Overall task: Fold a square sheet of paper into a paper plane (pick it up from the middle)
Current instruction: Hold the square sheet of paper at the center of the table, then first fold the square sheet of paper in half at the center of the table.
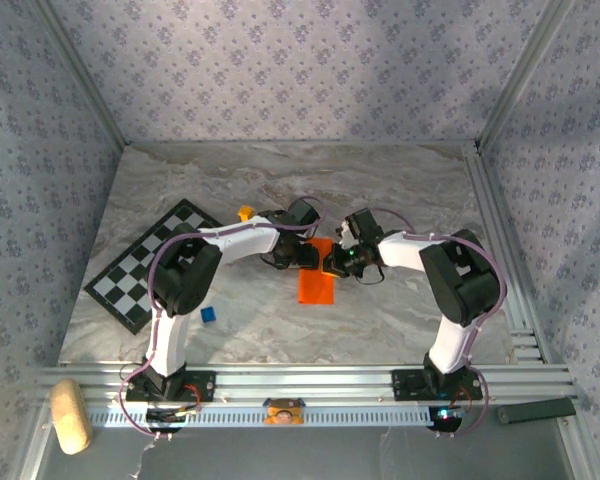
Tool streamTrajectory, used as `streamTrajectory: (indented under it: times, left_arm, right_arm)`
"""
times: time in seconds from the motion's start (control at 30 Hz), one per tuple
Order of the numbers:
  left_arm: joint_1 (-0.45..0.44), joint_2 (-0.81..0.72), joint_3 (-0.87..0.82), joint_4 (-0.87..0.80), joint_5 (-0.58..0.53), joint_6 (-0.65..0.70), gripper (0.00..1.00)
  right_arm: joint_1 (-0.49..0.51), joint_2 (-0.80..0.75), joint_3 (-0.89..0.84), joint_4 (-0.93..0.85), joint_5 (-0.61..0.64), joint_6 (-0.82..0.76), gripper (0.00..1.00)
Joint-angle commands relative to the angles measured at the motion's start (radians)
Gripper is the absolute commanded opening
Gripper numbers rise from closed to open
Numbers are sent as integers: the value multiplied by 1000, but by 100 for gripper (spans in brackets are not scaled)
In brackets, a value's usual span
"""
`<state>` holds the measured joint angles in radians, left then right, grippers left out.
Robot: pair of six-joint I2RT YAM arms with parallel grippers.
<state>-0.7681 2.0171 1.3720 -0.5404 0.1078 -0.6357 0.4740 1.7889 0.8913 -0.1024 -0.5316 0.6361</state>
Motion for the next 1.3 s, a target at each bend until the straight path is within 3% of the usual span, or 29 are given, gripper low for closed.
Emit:
streamTrajectory:
  times: [0.0,0.27,0.53,0.63,0.83,0.93,1.0,1.27]
  left_arm:
    - [-13,134,-44,110,8,23,56]
    - [-11,82,-29,92,-1,-11,57]
    - [-5,-129,-28,31,-102,-71,62]
    - [9,-212,-89,91,-68,-96,61]
    - [44,-241,-191,371,253,-141,23]
    - [46,-196,-200,434,300,-178,4]
    - [50,-173,-223,494,326,-200,0]
    - [55,-117,-255,507,317,-192,0]
  right_arm:
    - [8,29,16,-90,56,-56,1]
    - [2,64,23,-200,136,-175,0]
    - [-47,94,69,-258,94,-286,0]
    - [-60,105,87,-273,67,-304,0]
    - [-70,117,107,-283,32,-278,0]
    - [-70,119,112,-289,31,-272,0]
    - [-71,116,110,-292,41,-270,0]
    - [-67,119,104,-292,50,-262,0]
